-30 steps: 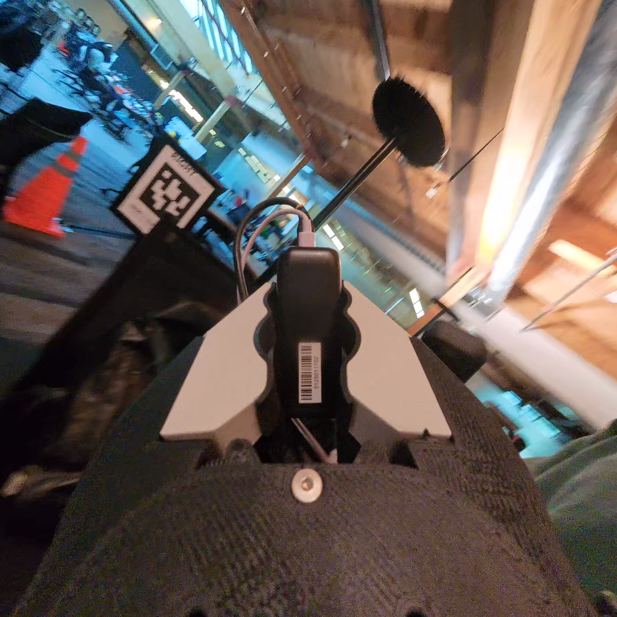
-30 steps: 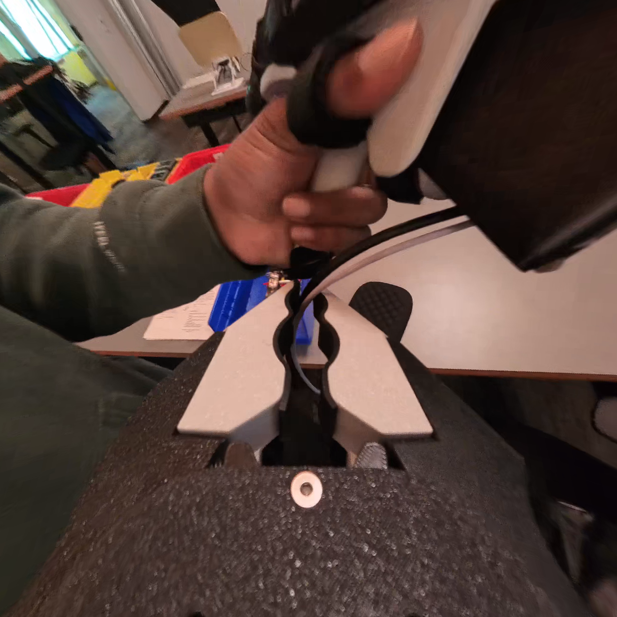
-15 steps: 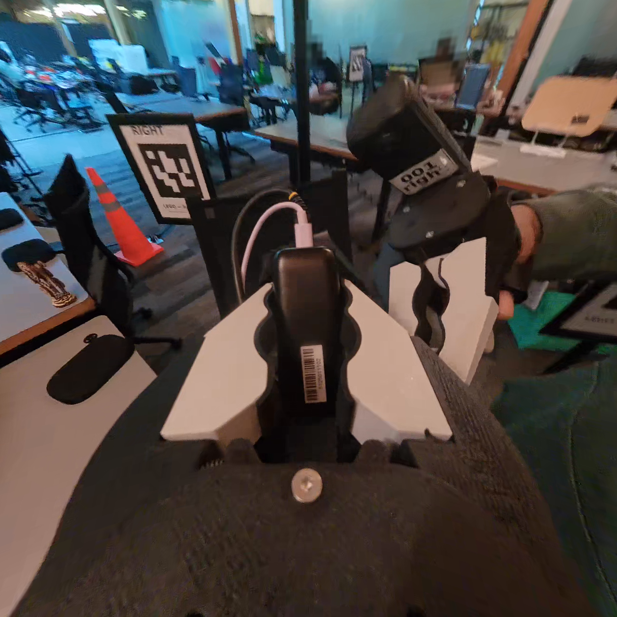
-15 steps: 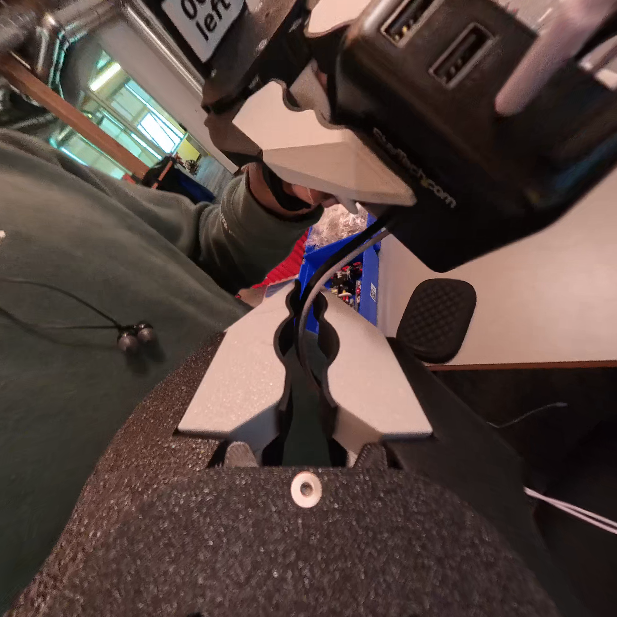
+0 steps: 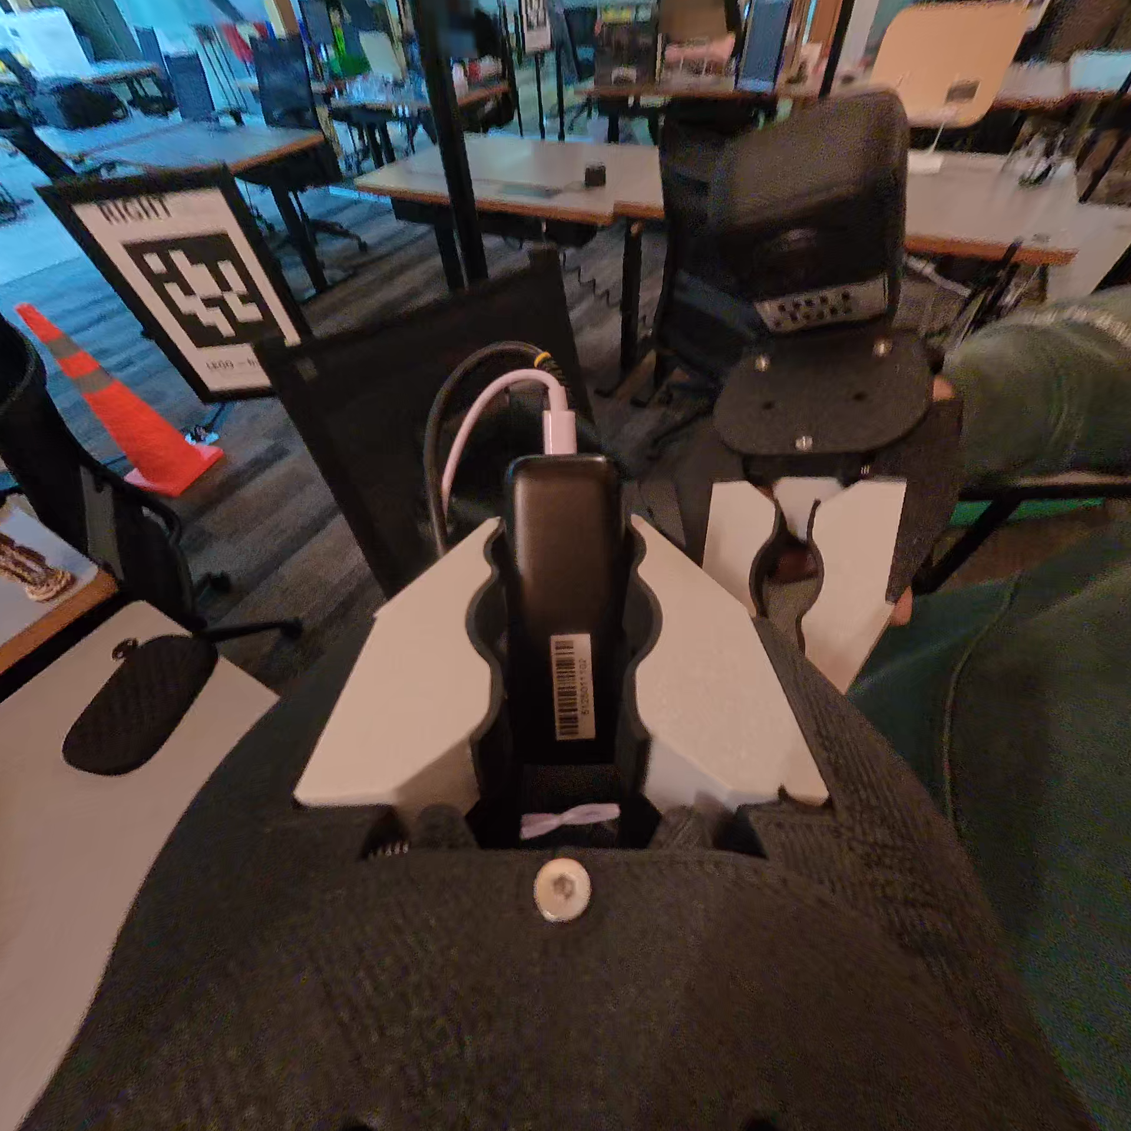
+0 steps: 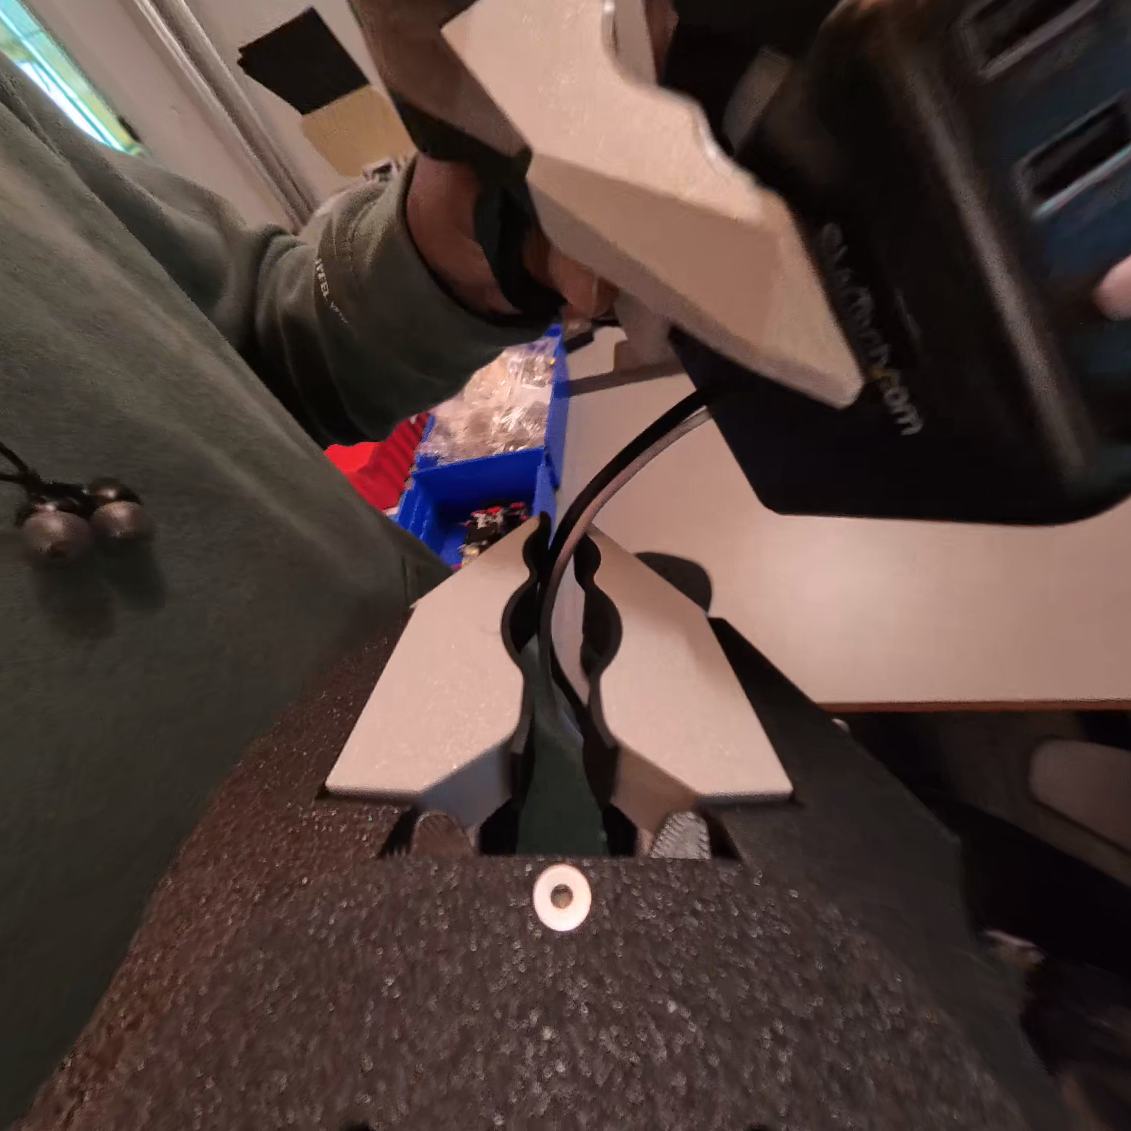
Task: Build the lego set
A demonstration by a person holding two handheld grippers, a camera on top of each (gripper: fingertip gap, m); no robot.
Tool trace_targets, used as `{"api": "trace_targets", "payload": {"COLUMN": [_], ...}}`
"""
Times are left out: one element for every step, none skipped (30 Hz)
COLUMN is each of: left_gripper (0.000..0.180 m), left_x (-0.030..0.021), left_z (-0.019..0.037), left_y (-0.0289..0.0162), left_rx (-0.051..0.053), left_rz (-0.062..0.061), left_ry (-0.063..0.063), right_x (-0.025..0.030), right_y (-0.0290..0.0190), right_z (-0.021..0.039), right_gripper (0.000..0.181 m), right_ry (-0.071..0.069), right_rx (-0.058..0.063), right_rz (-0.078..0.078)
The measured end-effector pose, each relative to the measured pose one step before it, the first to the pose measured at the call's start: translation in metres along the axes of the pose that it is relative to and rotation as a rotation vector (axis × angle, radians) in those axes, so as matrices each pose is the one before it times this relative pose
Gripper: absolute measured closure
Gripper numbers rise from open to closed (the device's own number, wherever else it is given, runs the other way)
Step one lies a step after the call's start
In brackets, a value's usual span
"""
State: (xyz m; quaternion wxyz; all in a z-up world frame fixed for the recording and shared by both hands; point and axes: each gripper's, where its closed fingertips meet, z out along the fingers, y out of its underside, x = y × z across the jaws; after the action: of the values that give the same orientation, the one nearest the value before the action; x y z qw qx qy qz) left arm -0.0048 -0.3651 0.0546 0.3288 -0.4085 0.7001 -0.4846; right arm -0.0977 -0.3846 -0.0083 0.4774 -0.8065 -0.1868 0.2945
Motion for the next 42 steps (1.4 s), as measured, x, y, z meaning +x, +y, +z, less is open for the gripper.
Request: {"api": "trace_targets", "payload": {"left_gripper": [0.146, 0.146, 0.146, 0.146, 0.146, 0.147, 0.147, 0.147, 0.148, 0.148, 0.148, 0.148, 0.148, 0.148, 0.147, 0.148, 0.148, 0.147, 0.148, 0.148, 0.148, 0.148, 0.148, 0.148, 0.148, 0.146, 0.146, 0.146, 0.147, 0.146, 0.147, 0.146, 0.146, 0.145, 0.146, 0.145, 0.146, 0.146, 0.146, 0.145, 0.146, 0.145], "left_x": [-0.00236, -0.00230, -0.00224, -0.00152, -0.00115, -0.00184, -0.00216, -0.00173, -0.00113, -0.00071, -0.00176, -0.00409, -0.00558, -0.00574, -0.00591, -0.00731, -0.00863, -0.00913, -0.00935, -0.00994, -0.01073, -0.01153, -0.01278, -0.01376, -0.01367, -0.01353, -0.01380, -0.01435, -0.01501, -0.01503, -0.01365, -0.01099, -0.00751, -0.00295, 0.00245, 0.00732, 0.01158, 0.01487, 0.01682, 0.01926, 0.02141, 0.02234], "left_z": [-0.00286, -0.00352, -0.00347, -0.00269, -0.00163, -0.00042, 0.00062, 0.00161, 0.00266, 0.00311, 0.00321, 0.00298, 0.00245, 0.00194, 0.00111, 0.00074, 0.00054, 0.00068, 0.00050, 0.00017, -0.00016, -0.00052, -0.00074, -0.00113, -0.00123, -0.00131, -0.00121, -0.00091, -0.00057, -0.00010, 0.00045, 0.00104, 0.00189, 0.00286, 0.00367, 0.00424, 0.00475, 0.00543, 0.00586, 0.00651, 0.00689, 0.00705], "left_y": [-0.01447, -0.01835, -0.02162, -0.02341, -0.02417, -0.02378, -0.02272, -0.02111, -0.01947, -0.01751, -0.01589, -0.01469, -0.01310, -0.01217, -0.01150, -0.00963, -0.00679, -0.00408, -0.00233, -0.00208, -0.00208, -0.00240, -0.00249, -0.00273, -0.00345, -0.00389, -0.00416, -0.00311, -0.00007, 0.00411, 0.00891, 0.01418, 0.01870, 0.02207, 0.02392, 0.02419, 0.02369, 0.02278, 0.02131, 0.01957, 0.01774, 0.01570], "left_rx": [0.0343, 0.0377, 0.0399, 0.0410, 0.0417, 0.0392, 0.0322, 0.0259, 0.0205, 0.0148, 0.0133, 0.0120, 0.0052, 0.0104, 0.0193, 0.0177, 0.0074, -0.0009, -0.0032, 0.0013, 0.0036, 0.0056, 0.0063, 0.0081, 0.0127, 0.0158, 0.0161, 0.0106, -0.0042, -0.0194, -0.0344, -0.0511, -0.0614, -0.0676, -0.0703, -0.0653, -0.0603, -0.0553, -0.0478, -0.0426, -0.0392, -0.0346], "left_rz": [0.0058, 0.0237, 0.0319, 0.0305, 0.0253, 0.0265, 0.0326, 0.0353, 0.0324, 0.0287, 0.0324, 0.0469, 0.0492, 0.0285, 0.0088, 0.0014, 0.0032, 0.0061, 0.0082, 0.0059, -0.0027, -0.0099, -0.0110, -0.0105, -0.0102, -0.0150, -0.0142, -0.0020, 0.0156, 0.0307, 0.0405, 0.0467, 0.0491, 0.0476, 0.0416, 0.0362, 0.0326, 0.0294, 0.0228, 0.0211, 0.0188, 0.0171], "left_ry": [0.0017, -0.0009, -0.0002, 0.0088, 0.0153, 0.0119, 0.0088, 0.0094, 0.0123, 0.0165, 0.0073, -0.0133, -0.0215, -0.0139, -0.0080, -0.0129, -0.0199, -0.0251, -0.0281, -0.0316, -0.0308, -0.0297, -0.0335, -0.0379, -0.0367, -0.0348, -0.0373, -0.0446, -0.0546, -0.0624, -0.0612, -0.0546, -0.0465, -0.0322, -0.0129, 0.0057, 0.0233, 0.0357, 0.0428, 0.0555, 0.0674, 0.0732], "right_x": [0.00107, 0.00363, 0.00489, 0.00449, 0.00312, 0.00191, 0.00273, 0.00343, 0.00300, 0.00318, 0.00399, 0.00134, 0.00110, 0.00234, 0.00462, 0.00689, 0.00391, 0.00144, 0.00193, 0.00368, 0.00368, 0.00410, 0.00493, 0.00530, 0.00441, 0.00218, 0.00241, 0.00340, 0.00112, -0.00032, 0.00082, -0.00153, -0.00556, -0.00675, -0.00920, -0.00976, -0.00601, -0.00192, 0.00044, 0.00322, 0.00785, 0.01169], "right_y": [-0.00793, -0.00984, -0.01188, -0.01463, -0.01574, -0.01560, -0.01529, -0.01520, -0.01401, -0.01059, -0.00812, -0.00891, -0.00754, -0.00355, 0.00124, 0.00598, 0.00647, 0.00386, 0.00295, 0.00334, 0.00406, 0.00407, 0.00459, 0.00595, 0.00751, 0.00776, 0.00880, 0.00830, 0.00532, 0.00185, 0.00021, -0.00021, -0.00169, -0.00440, -0.00574, -0.00799, -0.01144, -0.01524, -0.01642, -0.01529, -0.01364, -0.01162], "right_z": [-0.00165, -0.00238, -0.00312, -0.00393, -0.00381, -0.00300, -0.00206, -0.00151, -0.00066, 0.00024, 0.00069, 0.00111, 0.00189, 0.00232, 0.00218, 0.00117, -0.00035, -0.00235, -0.00374, -0.00477, -0.00557, -0.00680, -0.00778, -0.00819, -0.00757, -0.00655, -0.00560, -0.00524, -0.00602, -0.00692, -0.00731, -0.00721, -0.00714, -0.00669, -0.00626, -0.00660, -0.00801, -0.01007, -0.01160, -0.01207, -0.01197, -0.01133], "right_gripper": [0.176, 0.177, 0.177, 0.178, 0.178, 0.178, 0.178, 0.178, 0.174, 0.172, 0.171, 0.172, 0.172, 0.172, 0.170, 0.170, 0.171, 0.172, 0.172, 0.172, 0.172, 0.173, 0.173, 0.174, 0.179, 0.181, 0.181, 0.181, 0.181, 0.181, 0.181, 0.181, 0.181, 0.181, 0.181, 0.181, 0.181, 0.181, 0.181, 0.181, 0.180, 0.180], "right_ry": [0.0180, 0.0291, 0.0282, 0.0154, -0.0001, -0.0093, -0.0037, -0.0007, -0.0073, -0.0113, -0.0099, -0.0270, -0.0253, -0.0123, 0.0099, 0.0275, 0.0131, 0.0027, 0.0093, 0.0234, 0.0251, 0.0281, 0.0324, 0.0314, 0.0195, 0.0031, 0.0045, 0.0125, 0.0004, -0.0026, 0.0137, 0.0073, -0.0044, 0.0025, -0.0074, -0.0113, 0.0061, 0.0114, -0.0032, -0.0095, 0.0055, 0.0133], "right_rx": [0.0277, 0.0398, 0.0542, 0.0687, 0.0686, 0.0625, 0.0561, 0.0530, 0.0484, 0.0306, 0.0238, 0.0364, 0.0304, 0.0097, -0.0128, -0.0348, -0.0279, -0.0049, 0.0013, -0.0025, -0.0079, -0.0105, -0.0131, -0.0197, -0.0239, -0.0193, -0.0204, -0.0172, -0.0057, 0.0022, -0.0071, -0.0297, -0.0426, -0.0468, -0.0600, -0.0650, -0.0555, -0.0358, -0.0225, -0.0179, -0.0129, -0.0131], "right_rz": [-0.0232, -0.0221, -0.0167, -0.0074, -0.0023, -0.0050, -0.0055, -0.0060, -0.0083, -0.0099, -0.0105, -0.0057, 0.0053, -0.0046, -0.0222, -0.0275, -0.0176, 0.0027, 0.0113, 0.0057, -0.0053, -0.0095, -0.0086, -0.0026, 0.0076, 0.0138, 0.0145, 0.0177, 0.0201, 0.0159, 0.0064, -0.0131, -0.0432, -0.0697, -0.0934, -0.1134, -0.1257, -0.1126, -0.0850, -0.0615, -0.0508, -0.0371]}}
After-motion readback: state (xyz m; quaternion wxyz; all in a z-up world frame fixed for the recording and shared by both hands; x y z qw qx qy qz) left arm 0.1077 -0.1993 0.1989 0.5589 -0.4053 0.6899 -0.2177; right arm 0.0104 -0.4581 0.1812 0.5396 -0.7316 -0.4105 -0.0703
